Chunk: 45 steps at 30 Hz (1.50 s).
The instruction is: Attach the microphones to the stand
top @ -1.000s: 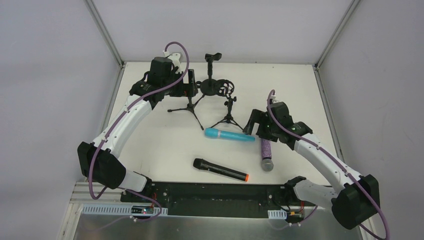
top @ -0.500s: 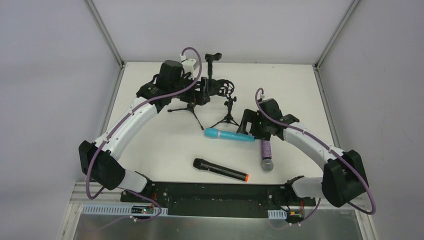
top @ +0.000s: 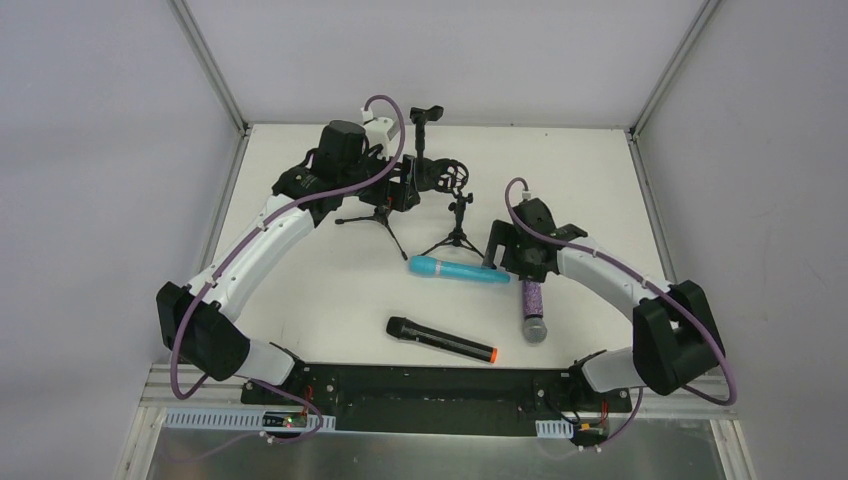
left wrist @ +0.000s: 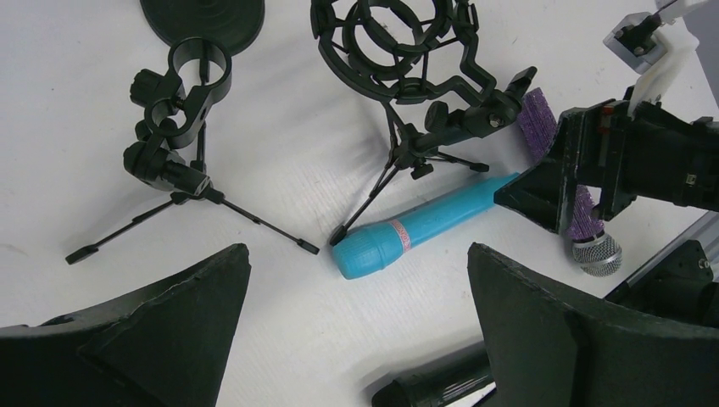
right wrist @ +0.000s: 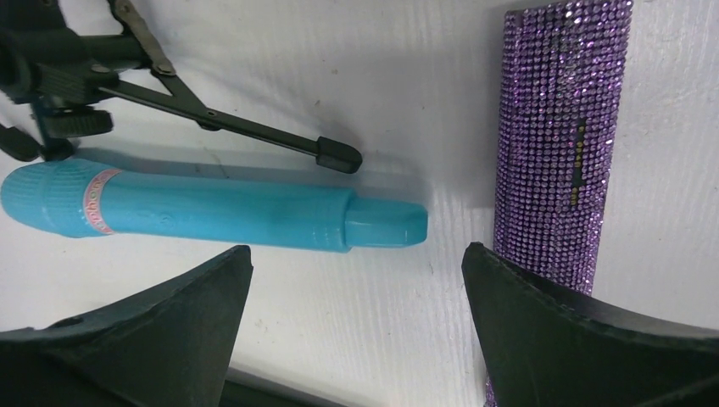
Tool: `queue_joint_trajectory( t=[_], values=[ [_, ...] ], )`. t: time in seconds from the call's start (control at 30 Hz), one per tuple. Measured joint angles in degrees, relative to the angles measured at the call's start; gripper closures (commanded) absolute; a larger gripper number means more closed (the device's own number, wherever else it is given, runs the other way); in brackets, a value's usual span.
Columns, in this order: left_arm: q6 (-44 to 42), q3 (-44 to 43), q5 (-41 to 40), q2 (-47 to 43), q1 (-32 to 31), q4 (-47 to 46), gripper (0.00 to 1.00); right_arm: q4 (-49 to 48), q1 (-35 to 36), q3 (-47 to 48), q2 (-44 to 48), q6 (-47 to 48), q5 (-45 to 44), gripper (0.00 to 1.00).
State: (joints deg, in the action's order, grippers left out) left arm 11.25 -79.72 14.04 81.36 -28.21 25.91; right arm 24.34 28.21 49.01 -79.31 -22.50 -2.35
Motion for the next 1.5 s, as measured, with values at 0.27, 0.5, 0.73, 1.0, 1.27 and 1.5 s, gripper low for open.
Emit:
queue_joint_trajectory(
  t=[0.27, 0.5, 0.73, 1.0, 1.27, 1.5],
  values=[
    [-0.15, 0.00, -1.53, -1.18, -0.35, 0.00, 0.00, -0.13, 0.00, 0.00, -4.50, -1.31, 0.09, 0.06],
    [-0.15, 0.17, -2.62, -2.64, -0.35, -0.31, 0.00, -2.32, 0.00, 1.53, -7.56, -2.43, 1.77, 0.10],
    [-0.13, 0.85, -3.50, -3.37, -0.35, -0.50, 0.00, -3.82, 0.63, 1.66, -8.85, -3.48, 3.56, 0.10],
    [-0.13, 0.92, -4.22, -3.39, -0.35, -0.61, 0.00, -4.79, 4.09, 1.73, -9.60, -5.66, 5.11, 0.10],
    [-0.13, 0.92, -4.24, -3.39, -0.35, -0.63, 0.00, -6.43, 8.13, 1.75, -10.51, -9.75, 6.27, 0.09],
    [-0.13, 0.92, -4.24, -3.41, -0.35, -0.63, 0.00, -9.90, 10.19, 0.68, -10.45, -14.43, 6.43, 0.09]
  ],
)
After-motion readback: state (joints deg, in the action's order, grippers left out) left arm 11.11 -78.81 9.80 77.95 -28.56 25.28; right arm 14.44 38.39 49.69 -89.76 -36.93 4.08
